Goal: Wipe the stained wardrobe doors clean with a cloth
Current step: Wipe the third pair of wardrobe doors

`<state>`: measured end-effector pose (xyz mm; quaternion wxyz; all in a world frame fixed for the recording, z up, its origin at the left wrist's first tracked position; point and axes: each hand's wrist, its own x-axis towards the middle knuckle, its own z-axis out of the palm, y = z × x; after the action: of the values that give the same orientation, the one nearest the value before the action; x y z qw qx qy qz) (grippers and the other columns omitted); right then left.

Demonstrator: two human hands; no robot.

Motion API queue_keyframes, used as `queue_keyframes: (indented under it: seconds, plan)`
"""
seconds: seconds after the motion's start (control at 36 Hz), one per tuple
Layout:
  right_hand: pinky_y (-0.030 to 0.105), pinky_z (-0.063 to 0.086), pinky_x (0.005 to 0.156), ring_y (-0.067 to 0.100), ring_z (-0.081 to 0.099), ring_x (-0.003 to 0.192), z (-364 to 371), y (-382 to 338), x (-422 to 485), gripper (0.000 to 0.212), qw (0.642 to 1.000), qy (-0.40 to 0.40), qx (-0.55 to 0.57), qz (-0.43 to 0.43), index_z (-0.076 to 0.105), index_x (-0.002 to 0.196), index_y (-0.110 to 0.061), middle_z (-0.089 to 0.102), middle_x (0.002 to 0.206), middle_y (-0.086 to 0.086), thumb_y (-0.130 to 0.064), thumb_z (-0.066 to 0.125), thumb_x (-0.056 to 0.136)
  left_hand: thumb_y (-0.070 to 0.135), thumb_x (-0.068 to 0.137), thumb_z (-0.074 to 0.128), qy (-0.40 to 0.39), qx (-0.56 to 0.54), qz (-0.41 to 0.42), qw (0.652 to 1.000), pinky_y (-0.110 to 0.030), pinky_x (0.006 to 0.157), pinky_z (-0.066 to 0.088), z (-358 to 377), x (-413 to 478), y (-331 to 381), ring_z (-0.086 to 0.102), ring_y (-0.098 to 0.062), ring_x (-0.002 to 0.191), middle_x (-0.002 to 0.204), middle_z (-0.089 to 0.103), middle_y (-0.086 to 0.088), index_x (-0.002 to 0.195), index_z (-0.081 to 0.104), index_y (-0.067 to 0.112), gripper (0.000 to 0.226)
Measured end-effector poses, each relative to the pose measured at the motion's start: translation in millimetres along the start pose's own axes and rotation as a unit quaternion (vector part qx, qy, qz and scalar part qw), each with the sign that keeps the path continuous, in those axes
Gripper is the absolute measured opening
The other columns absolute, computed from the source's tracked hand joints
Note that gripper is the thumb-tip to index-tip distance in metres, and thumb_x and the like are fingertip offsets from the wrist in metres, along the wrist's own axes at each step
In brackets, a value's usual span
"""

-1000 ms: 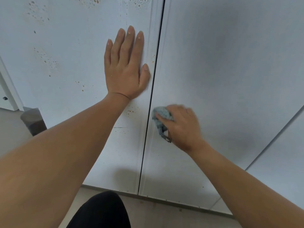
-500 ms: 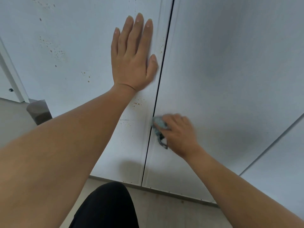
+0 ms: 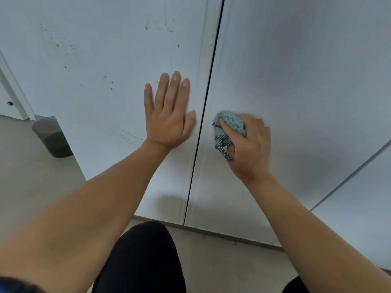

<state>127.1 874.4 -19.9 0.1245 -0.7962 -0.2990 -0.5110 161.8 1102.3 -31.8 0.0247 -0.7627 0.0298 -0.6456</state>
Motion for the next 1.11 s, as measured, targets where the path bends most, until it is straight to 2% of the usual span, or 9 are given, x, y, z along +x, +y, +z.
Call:
queue_keyframes:
  seconds: [0.08,0.22,0.36,0.53,0.67,0.78,0.89,1.0,1.11]
  plan:
    - [0.04,0.042,0.073,0.031,0.053,0.098,26.1,-8.3,-24.7,0.027,0.996,-0.007,-0.002,-0.084,0.074,0.118,-0.016,0.064,0.112,0.009,-0.016,0.073,0.091,0.037,0.101,0.042,-0.002,0.0,-0.006,1.0,-0.069,0.116,0.03,3.9,-1.6,-1.3,0.035,-0.042,0.147,0.156,0.047,-0.023,0.155,0.042,0.003,0.064]
    - [0.039,0.042,0.079,0.029,0.062,0.096,49.0,-18.4,-70.4,0.021,0.971,-0.134,0.006,-0.198,0.076,0.102,-0.017,0.068,0.107,0.003,-0.014,0.059,0.09,0.037,0.1,0.042,0.011,0.004,-0.001,1.0,-0.066,0.117,0.031,5.6,-3.9,-3.8,0.037,-0.041,0.146,0.155,0.048,-0.023,0.154,0.045,0.003,0.063]
    - [0.038,0.038,0.077,0.027,0.053,0.099,40.5,-18.6,-59.8,0.018,0.995,-0.04,-0.014,-0.09,0.076,0.109,-0.013,0.069,0.106,0.008,-0.016,0.065,0.095,0.037,0.1,0.04,0.024,0.002,0.003,1.0,-0.065,0.116,0.031,7.8,-5.5,-4.4,0.036,-0.04,0.147,0.155,0.049,-0.023,0.153,0.046,0.003,0.063]
    - [0.036,0.038,0.076,0.032,0.059,0.093,28.0,-15.3,-80.9,0.028,0.989,-0.131,0.028,-0.067,0.077,0.107,-0.019,0.068,0.108,0.008,-0.013,0.064,0.083,0.035,0.098,0.043,0.041,-0.001,0.003,0.999,-0.063,0.12,0.027,12.7,-8.3,-6.7,0.012,-0.027,0.161,0.159,0.042,-0.022,0.16,0.036,0.006,0.069]
    - [0.044,0.049,0.079,0.04,0.059,0.097,-14.3,33.8,-74.0,0.031,0.994,0.059,-0.007,0.087,0.074,0.119,-0.008,0.063,0.11,0.027,-0.012,0.067,0.089,0.035,0.098,0.042,0.043,0.005,0.001,0.999,-0.06,0.123,0.023,11.8,-7.1,-3.8,0.023,-0.034,0.156,0.157,0.045,-0.023,0.158,0.04,0.005,0.067]
    - [0.052,0.051,0.084,0.043,0.055,0.104,-8.6,52.0,-66.2,0.04,0.978,0.129,0.016,0.163,0.063,0.131,-0.004,0.056,0.113,0.032,-0.013,0.056,0.093,0.036,0.099,0.04,0.038,0.004,-0.001,0.999,-0.064,0.119,0.028,10.2,-6.5,-3.1,0.027,-0.039,0.151,0.156,0.046,-0.023,0.158,0.04,0.005,0.066]
    - [0.046,0.052,0.084,0.04,0.058,0.101,25.1,17.9,-76.9,0.038,0.986,0.099,0.028,0.134,0.066,0.129,-0.008,0.062,0.113,0.029,-0.022,0.068,0.094,0.036,0.1,0.039,0.033,0.007,0.002,0.999,-0.064,0.12,0.028,10.3,-7.4,-3.7,0.03,-0.041,0.149,0.157,0.045,-0.023,0.158,0.039,0.005,0.066]
    - [0.039,0.046,0.075,0.032,0.061,0.094,45.6,-7.2,-103.7,0.035,0.998,-0.06,0.028,-0.001,0.074,0.121,-0.017,0.069,0.111,0.012,-0.012,0.075,0.086,0.036,0.1,0.039,0.038,0.01,0.008,0.999,-0.062,0.12,0.027,12.2,-7.2,-4.9,0.033,-0.041,0.148,0.156,0.046,-0.022,0.158,0.04,0.005,0.066]
    - [0.037,0.044,0.076,0.035,0.062,0.096,35.2,10.2,-107.7,0.034,0.999,-0.018,0.022,0.034,0.074,0.119,-0.013,0.069,0.112,0.018,-0.017,0.072,0.085,0.036,0.1,0.039,0.038,0.017,0.004,0.999,-0.061,0.121,0.027,13.3,-7.7,-5.4,0.033,-0.041,0.148,0.156,0.046,-0.022,0.158,0.039,0.005,0.066]
